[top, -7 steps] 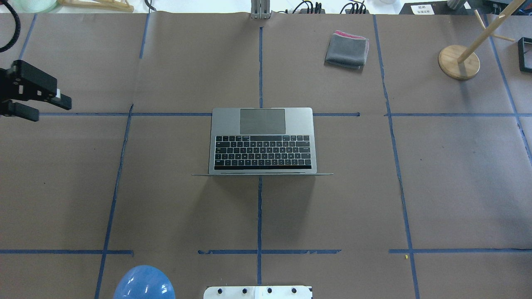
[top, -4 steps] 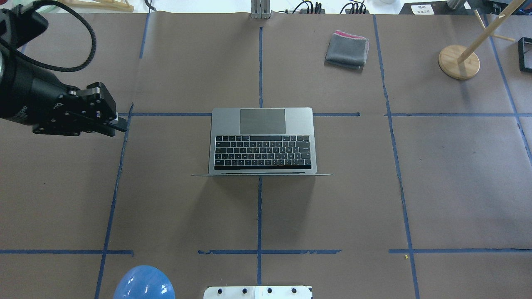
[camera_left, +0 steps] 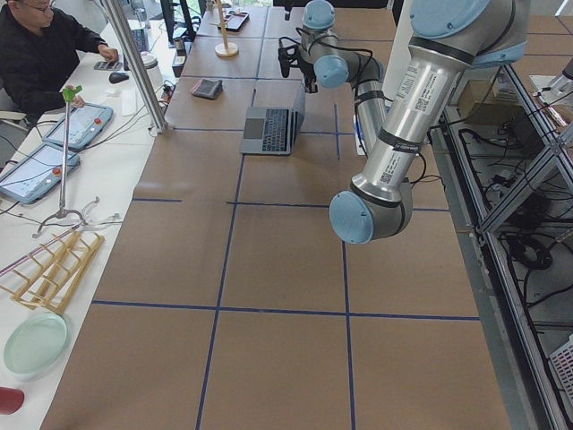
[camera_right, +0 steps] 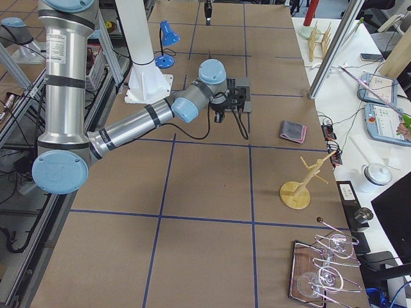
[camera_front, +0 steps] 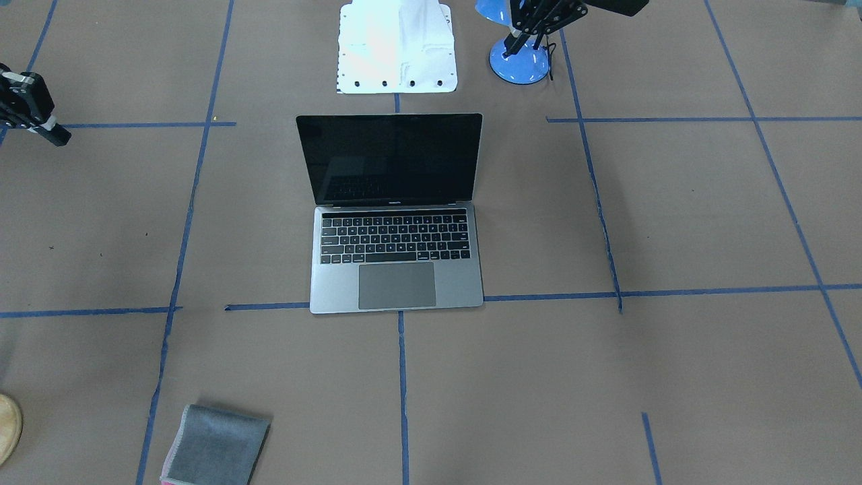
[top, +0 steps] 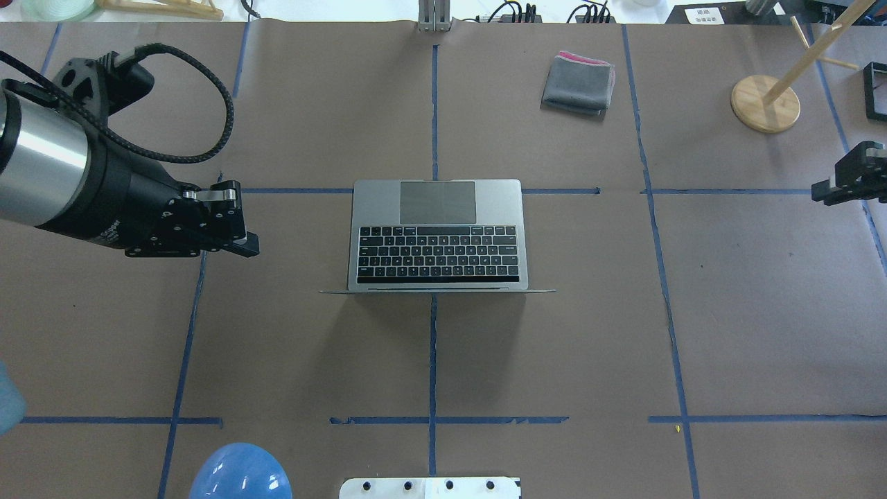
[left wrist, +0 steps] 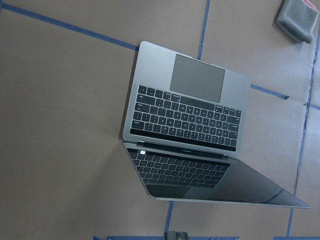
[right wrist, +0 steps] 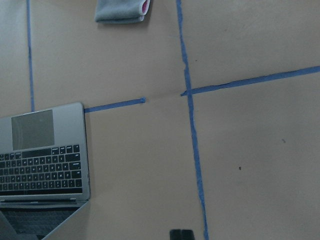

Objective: Close laptop

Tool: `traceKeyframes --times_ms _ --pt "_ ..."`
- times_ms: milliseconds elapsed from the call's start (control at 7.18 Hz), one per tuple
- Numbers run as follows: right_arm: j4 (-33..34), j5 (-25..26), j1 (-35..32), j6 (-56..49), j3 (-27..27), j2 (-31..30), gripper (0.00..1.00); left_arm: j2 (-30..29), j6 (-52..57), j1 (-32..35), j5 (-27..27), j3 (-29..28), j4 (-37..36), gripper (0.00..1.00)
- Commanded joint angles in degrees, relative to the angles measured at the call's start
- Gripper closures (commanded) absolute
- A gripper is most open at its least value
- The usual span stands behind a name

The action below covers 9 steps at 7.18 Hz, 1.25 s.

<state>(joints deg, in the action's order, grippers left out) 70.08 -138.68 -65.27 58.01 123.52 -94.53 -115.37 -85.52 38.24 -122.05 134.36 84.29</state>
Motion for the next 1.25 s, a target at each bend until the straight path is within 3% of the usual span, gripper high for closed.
traceKeyframes --times_ms 0,279,557,836,1115 --pt "-0.3 2.34 6.69 7.15 4.85 0.66 1.0 -1.61 -2.29 -10.51 10.3 -0.59 0.0 1.0" --pt "-0.3 15.38 22.64 23.74 8.56 5.81 1.0 -2.14 -2.37 -11.96 11.05 -1.64 0.0 1.0" --pt "0.14 28.93 35.07 28.47 9.19 8.83 1.0 -4.14 -2.29 -12.4 13.14 -5.84 0.09 1.0" --pt "0.58 37.21 42.55 28.56 8.84 10.32 1.0 -6.7 -2.02 -15.38 16.4 -10.25 0.09 1.0" --pt "9.84 39.27 45.39 28.65 8.31 17.4 1.0 -6.71 -1.85 -16.0 16.5 -11.75 0.18 1.0"
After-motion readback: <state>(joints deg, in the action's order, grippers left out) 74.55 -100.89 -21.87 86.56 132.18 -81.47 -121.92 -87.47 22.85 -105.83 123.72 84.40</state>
